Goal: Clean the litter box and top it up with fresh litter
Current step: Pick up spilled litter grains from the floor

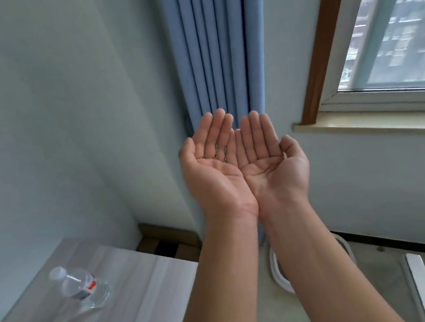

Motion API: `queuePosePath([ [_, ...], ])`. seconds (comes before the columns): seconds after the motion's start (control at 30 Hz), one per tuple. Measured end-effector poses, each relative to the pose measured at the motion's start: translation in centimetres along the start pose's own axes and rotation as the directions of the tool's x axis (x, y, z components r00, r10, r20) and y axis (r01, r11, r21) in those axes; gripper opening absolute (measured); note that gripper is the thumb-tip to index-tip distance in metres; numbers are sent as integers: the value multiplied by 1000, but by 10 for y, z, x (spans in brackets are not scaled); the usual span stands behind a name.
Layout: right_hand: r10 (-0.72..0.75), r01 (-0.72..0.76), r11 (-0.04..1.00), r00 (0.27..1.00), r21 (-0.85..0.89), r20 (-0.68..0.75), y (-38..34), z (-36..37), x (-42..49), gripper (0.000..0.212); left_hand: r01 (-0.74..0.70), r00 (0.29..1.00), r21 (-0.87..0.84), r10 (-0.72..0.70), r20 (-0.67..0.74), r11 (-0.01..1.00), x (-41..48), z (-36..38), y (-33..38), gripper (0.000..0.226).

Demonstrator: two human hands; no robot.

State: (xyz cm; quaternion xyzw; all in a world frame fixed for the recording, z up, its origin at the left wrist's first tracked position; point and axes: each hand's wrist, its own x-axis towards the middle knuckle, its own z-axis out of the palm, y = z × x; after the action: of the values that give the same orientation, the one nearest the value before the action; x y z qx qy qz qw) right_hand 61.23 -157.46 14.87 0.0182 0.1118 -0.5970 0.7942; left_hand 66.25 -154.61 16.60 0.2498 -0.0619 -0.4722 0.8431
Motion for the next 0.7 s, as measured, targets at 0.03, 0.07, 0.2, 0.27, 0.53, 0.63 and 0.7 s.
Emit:
queuePosePath([
  [0.03,29,-29,1000,1000,-2,1,2,0,3,45,-26,1000,10,26,-6,1000,2,-1,1,48],
  [0.07,58,-58,998,998,-7,2,3,-1,5,45,-50,999,20,50,-10,999,2,-1,0,48],
  [0.2,172,-172,985,985,-27,-1,-4,-10,15,45,-142,988,48,145,-51,989,3,-3,-14,49],
  [0.27,227,-227,973,974,-41,-11,-13,-16,19,45,-187,977,59,191,-89,981,1,-3,-26,49],
  [0.53,441,-443,895,896,-53,-43,-26,-41,22,45,-343,905,119,362,-223,932,-14,-13,-52,48],
  [0.63,523,-524,850,852,-50,-34,-16,-45,10,45,-406,867,129,426,-257,905,-30,-19,-43,48],
  [0.7,577,-578,815,816,-50,-27,-5,-46,-4,45,-455,832,145,478,-283,878,-42,-26,-32,47],
])
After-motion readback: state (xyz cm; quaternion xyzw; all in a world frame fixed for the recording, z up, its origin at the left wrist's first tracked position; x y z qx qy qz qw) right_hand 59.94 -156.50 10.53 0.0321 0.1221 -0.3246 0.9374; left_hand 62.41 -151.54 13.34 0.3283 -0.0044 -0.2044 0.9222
